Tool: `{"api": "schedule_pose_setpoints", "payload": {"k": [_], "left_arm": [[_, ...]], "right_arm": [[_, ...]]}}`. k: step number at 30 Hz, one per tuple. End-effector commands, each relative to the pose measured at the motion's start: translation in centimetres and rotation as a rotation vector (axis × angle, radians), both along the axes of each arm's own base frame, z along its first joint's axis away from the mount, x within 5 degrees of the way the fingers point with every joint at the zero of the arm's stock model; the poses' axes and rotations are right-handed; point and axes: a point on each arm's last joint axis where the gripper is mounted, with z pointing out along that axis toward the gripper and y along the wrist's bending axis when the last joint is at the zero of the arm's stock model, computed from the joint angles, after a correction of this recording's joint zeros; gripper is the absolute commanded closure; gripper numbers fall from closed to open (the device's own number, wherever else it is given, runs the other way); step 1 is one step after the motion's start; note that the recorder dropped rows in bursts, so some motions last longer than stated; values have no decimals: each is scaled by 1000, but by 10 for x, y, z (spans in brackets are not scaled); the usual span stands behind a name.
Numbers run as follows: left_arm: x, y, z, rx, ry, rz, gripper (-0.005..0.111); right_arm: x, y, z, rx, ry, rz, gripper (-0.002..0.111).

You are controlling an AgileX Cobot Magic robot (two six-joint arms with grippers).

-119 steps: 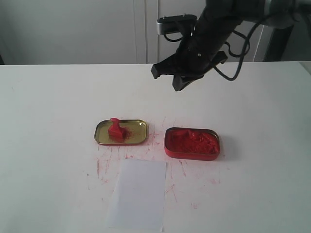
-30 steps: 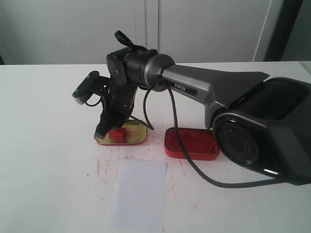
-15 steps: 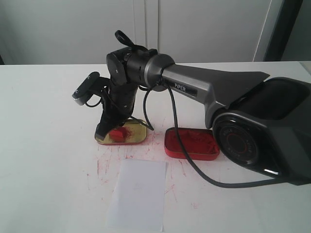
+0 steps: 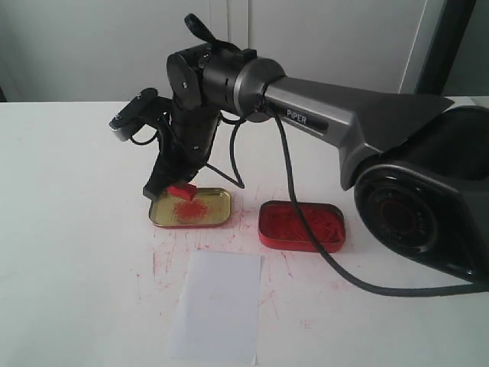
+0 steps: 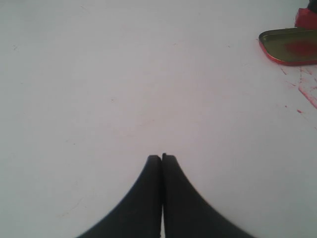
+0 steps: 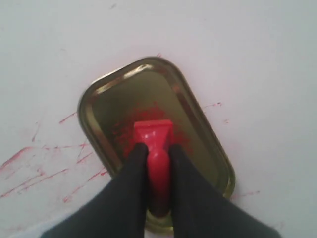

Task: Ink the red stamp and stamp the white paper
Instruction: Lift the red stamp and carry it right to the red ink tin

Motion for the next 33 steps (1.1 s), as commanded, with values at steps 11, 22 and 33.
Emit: {"api": "schedule_pose_setpoints", "payload": {"k": [11, 22, 33], "left_arm": [[0, 0, -1, -2, -3, 3, 107], [0, 0, -1, -2, -3, 3, 107], [0, 0, -1, -2, -3, 3, 107]], "right_arm": [[-33, -46, 38, -21, 184, -316, 108], [-43, -140, 30, 23, 170, -525, 108], [-43, -166, 5, -24, 78, -521, 108]]}}
